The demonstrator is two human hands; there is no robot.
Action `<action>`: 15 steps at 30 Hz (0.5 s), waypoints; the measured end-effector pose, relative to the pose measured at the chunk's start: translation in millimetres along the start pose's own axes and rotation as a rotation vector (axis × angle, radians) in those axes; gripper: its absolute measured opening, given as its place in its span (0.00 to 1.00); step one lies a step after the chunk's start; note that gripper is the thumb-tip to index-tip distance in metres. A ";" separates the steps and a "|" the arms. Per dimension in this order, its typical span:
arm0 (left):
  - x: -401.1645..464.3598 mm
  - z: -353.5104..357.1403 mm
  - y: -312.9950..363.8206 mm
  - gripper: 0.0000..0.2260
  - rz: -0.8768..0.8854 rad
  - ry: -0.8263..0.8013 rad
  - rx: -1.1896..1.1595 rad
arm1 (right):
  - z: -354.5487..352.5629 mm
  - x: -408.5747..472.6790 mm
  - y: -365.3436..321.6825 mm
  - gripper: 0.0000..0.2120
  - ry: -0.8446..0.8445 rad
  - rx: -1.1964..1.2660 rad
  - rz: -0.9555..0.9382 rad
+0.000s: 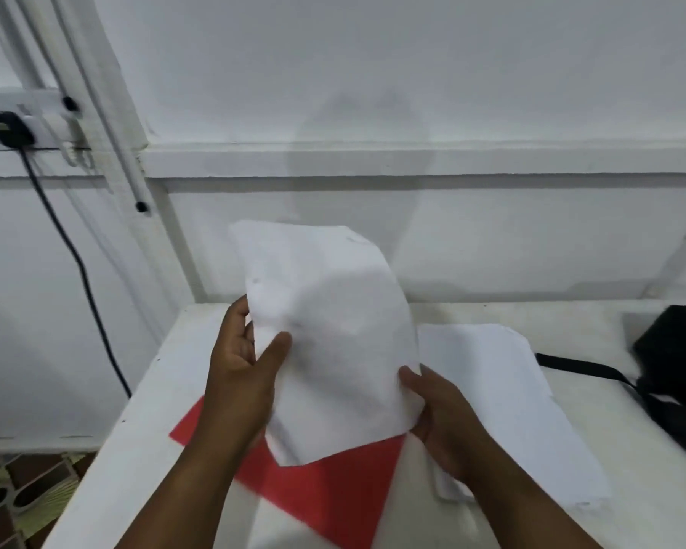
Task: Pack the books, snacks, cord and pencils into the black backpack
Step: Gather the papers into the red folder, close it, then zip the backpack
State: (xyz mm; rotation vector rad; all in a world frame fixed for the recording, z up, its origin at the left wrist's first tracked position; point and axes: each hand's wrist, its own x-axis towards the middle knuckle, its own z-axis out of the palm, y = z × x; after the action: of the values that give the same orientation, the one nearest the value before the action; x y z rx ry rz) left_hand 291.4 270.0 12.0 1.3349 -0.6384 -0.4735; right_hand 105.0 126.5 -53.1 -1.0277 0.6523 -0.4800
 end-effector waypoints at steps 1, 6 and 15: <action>-0.1 9.4 -4.9 0.25 -0.020 -0.013 0.027 | -14.3 -2.2 -7.7 0.16 0.031 -0.050 -0.049; -6.8 61.2 -40.3 0.29 -0.119 -0.142 0.157 | -82.5 -12.1 -31.8 0.11 0.194 -0.275 -0.187; -44.4 141.7 -124.2 0.34 -0.093 -0.336 0.452 | -181.9 -31.8 -13.0 0.21 0.489 -0.874 -0.298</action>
State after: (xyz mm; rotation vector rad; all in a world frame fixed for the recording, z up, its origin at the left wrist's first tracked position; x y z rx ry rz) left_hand 169.0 171.8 -101.4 1.7346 -1.0052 -0.6632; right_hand -45.0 27.9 -98.2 -1.8753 1.2058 -0.7422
